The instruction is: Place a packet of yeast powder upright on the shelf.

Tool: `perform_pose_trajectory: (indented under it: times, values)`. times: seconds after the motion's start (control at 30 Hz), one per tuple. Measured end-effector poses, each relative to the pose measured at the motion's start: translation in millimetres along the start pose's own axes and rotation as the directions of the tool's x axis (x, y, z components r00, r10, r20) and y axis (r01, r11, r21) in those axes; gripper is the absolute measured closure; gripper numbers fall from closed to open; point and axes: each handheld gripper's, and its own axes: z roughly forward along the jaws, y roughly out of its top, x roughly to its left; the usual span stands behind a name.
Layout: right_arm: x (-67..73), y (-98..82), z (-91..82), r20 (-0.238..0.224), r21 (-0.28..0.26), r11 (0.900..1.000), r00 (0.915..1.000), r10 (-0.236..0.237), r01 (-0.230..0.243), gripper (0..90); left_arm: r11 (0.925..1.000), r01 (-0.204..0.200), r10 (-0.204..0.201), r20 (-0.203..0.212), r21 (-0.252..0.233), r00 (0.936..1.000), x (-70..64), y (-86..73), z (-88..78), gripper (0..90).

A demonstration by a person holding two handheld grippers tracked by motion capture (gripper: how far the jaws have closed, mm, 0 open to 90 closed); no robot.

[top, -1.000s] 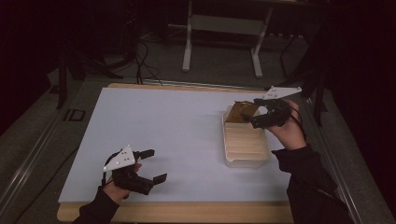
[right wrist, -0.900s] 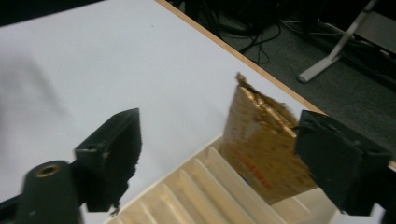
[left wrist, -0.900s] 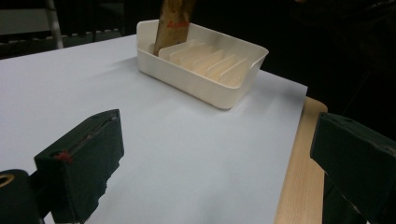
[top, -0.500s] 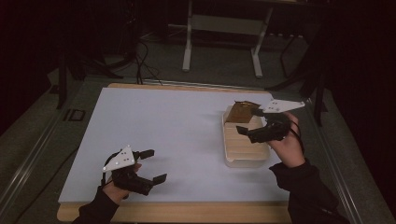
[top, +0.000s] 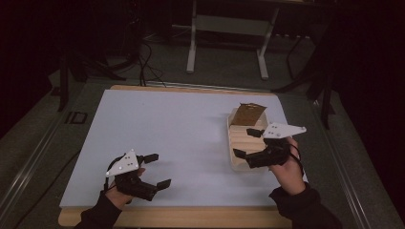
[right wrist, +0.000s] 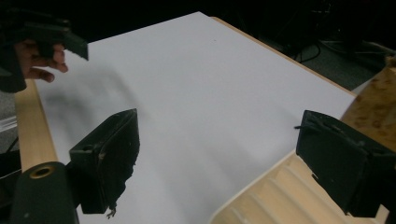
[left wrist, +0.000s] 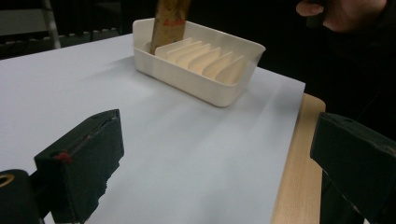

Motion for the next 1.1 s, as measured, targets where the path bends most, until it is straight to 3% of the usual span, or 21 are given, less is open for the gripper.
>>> perform_pose_trajectory:
  times: [0.1, 0.23, 0.4, 0.53, 0.7, 0.83, 0.97, 1.1]
  values:
    - [9.6, -6.5, -0.5, 0.009, 0.005, 1.000, 0.9999, 0.009, -0.009, 13.3, 1.0000, -0.005, 0.005, 0.003, 0.000, 1.0000, -1.1, 0.5, -0.1, 3.4]
    - [22.1, -12.9, -1.8, -0.015, 0.001, 1.000, 0.9998, 0.016, -0.016, 13.7, 1.0000, -0.005, 0.005, 0.003, 0.001, 1.0000, -1.2, 0.0, -0.5, 3.4]
    - [37.1, -22.3, -3.1, -0.006, -0.010, 1.000, 1.0000, -0.006, 0.006, 13.3, 0.9999, -0.008, 0.007, 0.006, 0.010, 1.0000, -1.8, -2.0, -0.7, 3.4]
    - [43.7, -33.4, -4.3, -0.021, -0.006, 1.000, 0.9995, 0.023, -0.023, 13.1, 0.9999, -0.007, 0.007, 0.006, 0.010, 1.0000, -2.7, -2.1, -1.0, 3.4]
    - [51.0, -46.3, -7.8, -0.024, 0.015, 1.000, 0.9997, -0.003, 0.003, 13.1, 1.0000, -0.003, 0.003, 0.007, 0.003, 1.0000, -3.3, -2.2, -1.5, 3.4]
    - [56.7, -57.4, -12.3, -0.048, 0.000, 1.000, 0.9986, 0.022, -0.022, 13.1, 1.0000, -0.003, 0.003, 0.007, 0.005, 1.0000, -3.3, -2.4, -1.2, 3.4]
    - [61.7, -66.9, -15.6, -0.076, -0.026, 1.000, 0.9971, -0.002, 0.000, 13.1, 1.0000, -0.002, 0.002, 0.006, 0.004, 1.0000, -3.7, -2.2, -1.6, 3.4]
    - [64.9, -73.6, -18.0, -0.015, -0.024, 1.000, 0.9999, -0.002, 0.002, 13.1, 0.9999, -0.009, 0.009, 0.008, 0.006, 0.9999, -4.9, -2.4, -1.3, 3.4]
